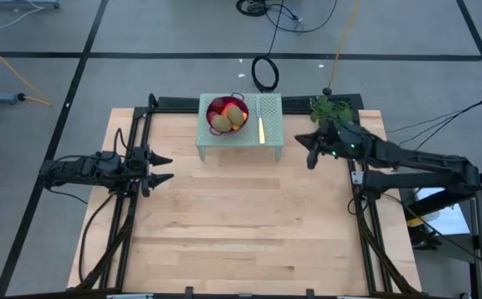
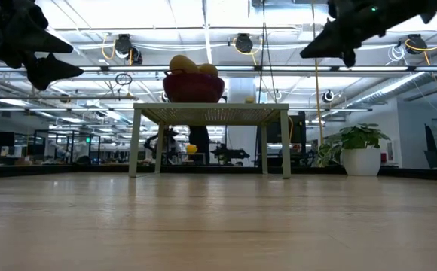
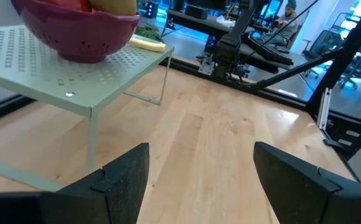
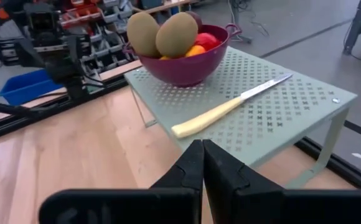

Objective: Pick & Place Fruit
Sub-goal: Return to home position

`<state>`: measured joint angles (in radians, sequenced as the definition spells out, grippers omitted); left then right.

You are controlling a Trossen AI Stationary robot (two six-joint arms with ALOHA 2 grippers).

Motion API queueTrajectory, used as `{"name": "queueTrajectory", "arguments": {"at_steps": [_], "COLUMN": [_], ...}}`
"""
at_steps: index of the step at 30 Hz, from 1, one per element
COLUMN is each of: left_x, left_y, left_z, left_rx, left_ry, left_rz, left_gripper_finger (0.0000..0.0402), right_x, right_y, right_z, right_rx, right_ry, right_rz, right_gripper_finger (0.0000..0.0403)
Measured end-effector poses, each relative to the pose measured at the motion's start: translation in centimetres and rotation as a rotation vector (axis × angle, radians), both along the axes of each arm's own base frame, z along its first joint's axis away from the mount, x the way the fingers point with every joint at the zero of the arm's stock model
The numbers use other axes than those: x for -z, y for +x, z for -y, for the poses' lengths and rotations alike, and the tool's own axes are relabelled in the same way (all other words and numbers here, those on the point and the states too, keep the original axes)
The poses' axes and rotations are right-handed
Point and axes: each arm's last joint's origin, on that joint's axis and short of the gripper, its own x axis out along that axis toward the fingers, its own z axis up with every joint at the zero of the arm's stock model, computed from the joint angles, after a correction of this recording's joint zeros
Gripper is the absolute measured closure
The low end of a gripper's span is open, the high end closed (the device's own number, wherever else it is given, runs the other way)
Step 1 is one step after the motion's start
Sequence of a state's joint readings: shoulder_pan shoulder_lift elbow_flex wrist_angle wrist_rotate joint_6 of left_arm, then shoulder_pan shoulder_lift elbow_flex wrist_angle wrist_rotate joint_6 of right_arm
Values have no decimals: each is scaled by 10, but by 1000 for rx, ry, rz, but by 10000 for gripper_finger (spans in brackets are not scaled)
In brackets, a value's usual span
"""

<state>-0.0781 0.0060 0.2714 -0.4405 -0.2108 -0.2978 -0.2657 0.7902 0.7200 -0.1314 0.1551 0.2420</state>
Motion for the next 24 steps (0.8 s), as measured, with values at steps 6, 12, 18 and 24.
{"name": "queueTrajectory", "arguments": {"at_steps": [6,12,18,24], "left_x": [0,0,0,-5], "left_y": [0,0,0,1], "left_z": [0,0,0,0], "left_rx": [7,8,9,19], "left_ry": [34,40,41,93], "left_rz": [-1,-2,-2,39], "left_gripper_finger": [119,119,119,119], "right_x": [12,28,28,21], "right_y": [-18,-32,-42,-52], "right_z": [-9,-15,-17,-20], "right_rx": [-24,-118,-139,-146], "right_ry": [-4,42,-44,-114], "right_rz": [16,-19,9,60], "right_gripper_finger": [403,403,403,403]}}
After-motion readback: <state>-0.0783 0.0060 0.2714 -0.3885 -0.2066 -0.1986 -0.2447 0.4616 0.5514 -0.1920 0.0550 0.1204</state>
